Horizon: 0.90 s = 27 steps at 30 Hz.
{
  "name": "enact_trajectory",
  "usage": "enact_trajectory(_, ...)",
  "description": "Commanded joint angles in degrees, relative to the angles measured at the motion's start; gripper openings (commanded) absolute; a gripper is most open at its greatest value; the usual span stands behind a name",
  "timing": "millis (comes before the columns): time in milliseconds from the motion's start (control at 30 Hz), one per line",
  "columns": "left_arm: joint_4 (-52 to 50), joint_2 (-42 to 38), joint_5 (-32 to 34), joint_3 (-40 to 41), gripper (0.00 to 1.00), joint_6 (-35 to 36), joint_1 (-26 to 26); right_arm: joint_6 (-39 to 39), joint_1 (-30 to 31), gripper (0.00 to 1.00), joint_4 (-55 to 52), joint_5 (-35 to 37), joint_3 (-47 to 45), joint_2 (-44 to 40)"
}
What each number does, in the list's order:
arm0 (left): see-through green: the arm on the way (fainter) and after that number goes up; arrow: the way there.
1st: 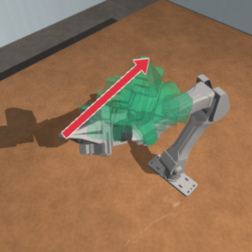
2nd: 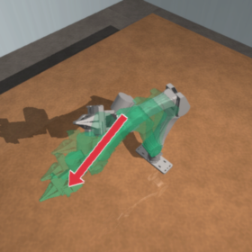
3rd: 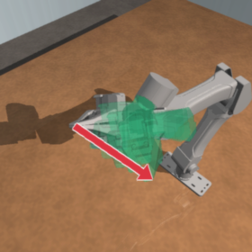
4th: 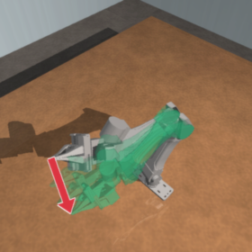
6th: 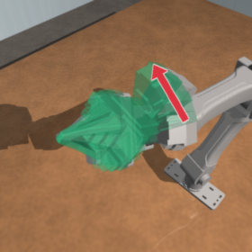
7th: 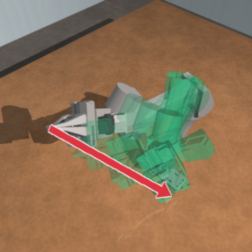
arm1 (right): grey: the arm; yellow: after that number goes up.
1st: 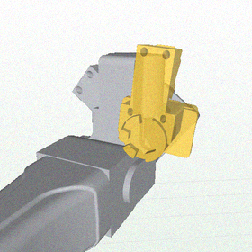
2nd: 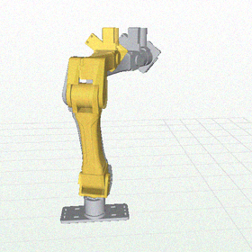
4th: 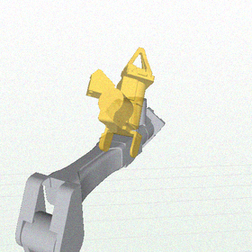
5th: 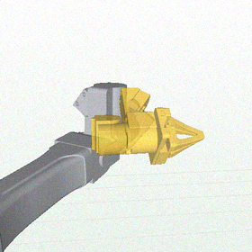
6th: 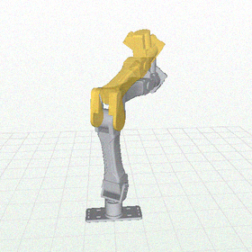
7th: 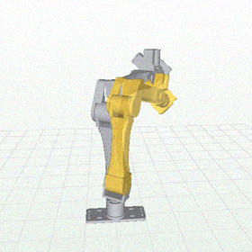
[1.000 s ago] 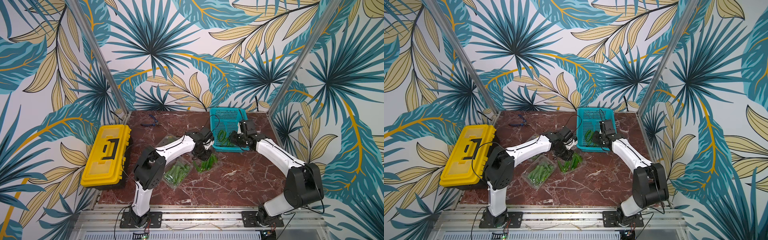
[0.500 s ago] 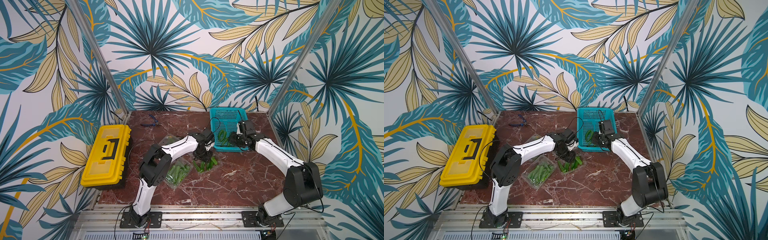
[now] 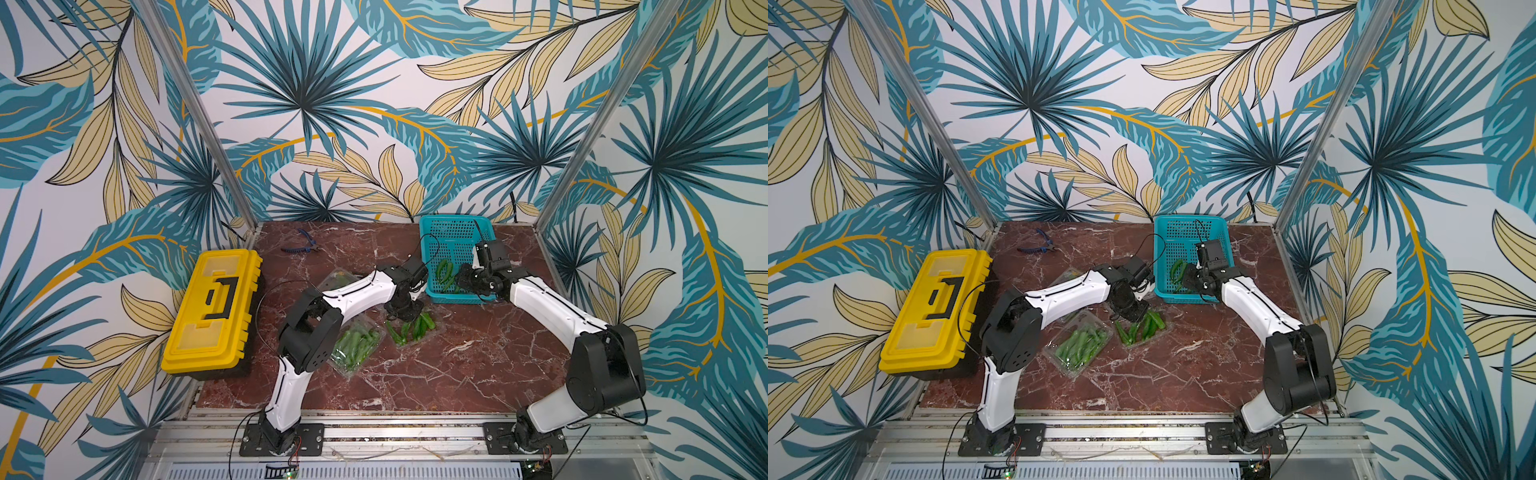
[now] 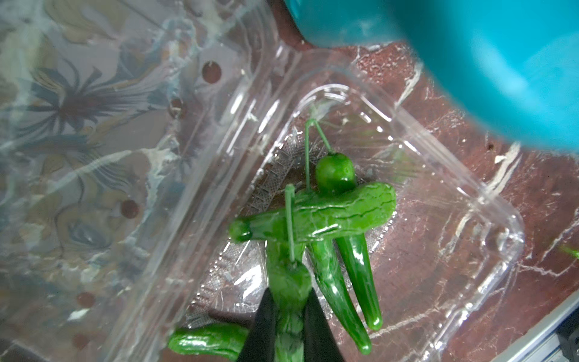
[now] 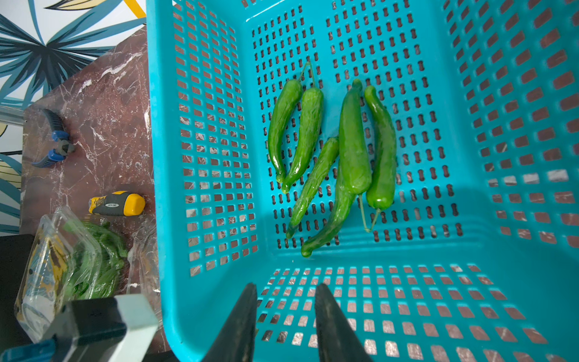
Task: Take small green peppers out of containers
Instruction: Pick up the green pepper from the packing box.
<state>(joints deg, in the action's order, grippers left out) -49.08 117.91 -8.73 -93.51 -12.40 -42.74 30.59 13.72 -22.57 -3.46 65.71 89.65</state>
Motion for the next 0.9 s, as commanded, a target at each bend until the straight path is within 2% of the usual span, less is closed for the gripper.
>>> enact_trajectory(0, -0.23, -5.74, 4.57, 0.52, 0.00, -0.10, -0.24, -0.59, 0.43, 0.34, -0.30, 0.39, 0.38, 0.35)
enact_trajectory(233, -0.23, -11.02, 6.70, 0.70, 0.00, 2.45, -0.40, -0.56, 1.03, 0.34, 0.30, -0.05, 0.63, 0.79)
enact_trajectory(500, -0.14, -14.21, 9.98, -1.02, 0.00, 2.02, -0.41, -0.37, 1.18, 0.33, 0.05, 1.34, 0.64, 0.44)
enact_trajectory(667, 1.25, -13.55, 10.09, -10.46, 0.00, 3.23, -0.33, 0.76, 1.22, 0.33, 0.02, 2.92, 0.47, 0.79)
enact_trajectory(767, 4.35, -9.09, 8.68, -19.02, 0.00, 3.55, 0.10, 1.74, 1.18, 0.33, -0.34, 3.76, 0.80, 1.50)
enact_trajectory(867, 9.03, -2.01, 4.41, -27.90, 0.00, 1.86, 1.21, 2.45, 1.23, 0.33, -0.64, 3.96, 1.00, 1.84)
